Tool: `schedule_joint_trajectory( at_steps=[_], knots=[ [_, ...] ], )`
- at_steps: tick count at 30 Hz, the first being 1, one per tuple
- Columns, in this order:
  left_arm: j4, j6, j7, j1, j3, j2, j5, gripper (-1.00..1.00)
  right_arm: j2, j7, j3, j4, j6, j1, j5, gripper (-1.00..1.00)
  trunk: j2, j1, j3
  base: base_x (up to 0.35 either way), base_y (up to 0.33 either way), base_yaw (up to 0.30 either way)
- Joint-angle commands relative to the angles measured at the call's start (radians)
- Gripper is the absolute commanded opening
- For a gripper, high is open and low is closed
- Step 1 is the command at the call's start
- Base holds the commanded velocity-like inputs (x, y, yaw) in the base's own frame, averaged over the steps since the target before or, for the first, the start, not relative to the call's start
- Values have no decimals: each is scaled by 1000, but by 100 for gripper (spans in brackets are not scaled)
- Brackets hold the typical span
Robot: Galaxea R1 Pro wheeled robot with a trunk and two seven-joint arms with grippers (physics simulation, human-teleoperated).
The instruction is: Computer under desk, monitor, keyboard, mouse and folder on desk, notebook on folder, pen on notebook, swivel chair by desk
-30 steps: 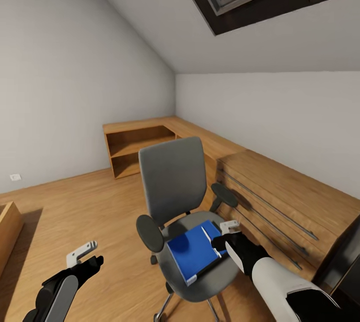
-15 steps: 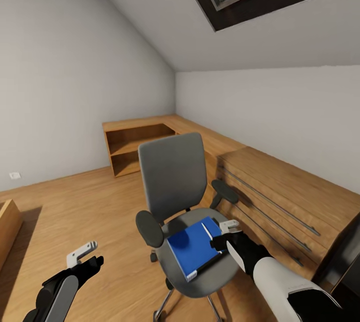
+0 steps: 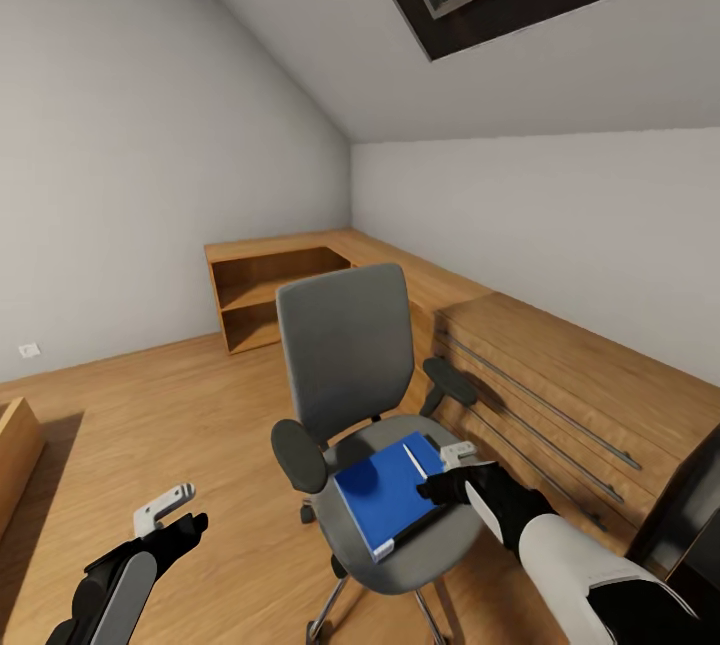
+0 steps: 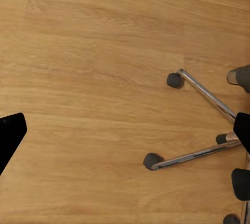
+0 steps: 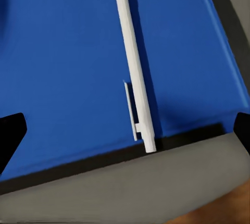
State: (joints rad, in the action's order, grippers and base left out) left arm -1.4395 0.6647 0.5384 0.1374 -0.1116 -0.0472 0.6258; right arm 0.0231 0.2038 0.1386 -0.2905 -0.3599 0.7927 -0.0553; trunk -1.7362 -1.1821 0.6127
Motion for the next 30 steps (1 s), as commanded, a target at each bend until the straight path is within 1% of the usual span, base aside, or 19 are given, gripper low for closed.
schedule_joint_trajectory(
  at_steps=[1,6,9,17,26,30],
  knots=[
    [-1,2,9,1,0,0,11,100,-5,15,1,-2,-5,0,-6,100,-1,0,1,0,0,0],
    [1,1,7,1,0,0,11,100,-21,51,0,-2,-5,0,-5,100,-1,0,1,1,0,0],
    [2,0,7,1,0,0,10,100,-24,58,0,-2,-5,0,-5,100,-1,0,1,49,0,0],
    [4,0,8,1,0,-1,9,100,-26,64,0,-2,-5,0,-6,100,-1,0,1,174,0,0],
    [5,1,9,1,0,-2,8,100,-26,65,1,-2,-5,0,-6,100,-1,0,1,44,0,0],
    [5,0,8,0,0,-2,9,100,-26,65,1,-2,-5,0,-6,100,-1,0,1,153,0,0]
  ],
)
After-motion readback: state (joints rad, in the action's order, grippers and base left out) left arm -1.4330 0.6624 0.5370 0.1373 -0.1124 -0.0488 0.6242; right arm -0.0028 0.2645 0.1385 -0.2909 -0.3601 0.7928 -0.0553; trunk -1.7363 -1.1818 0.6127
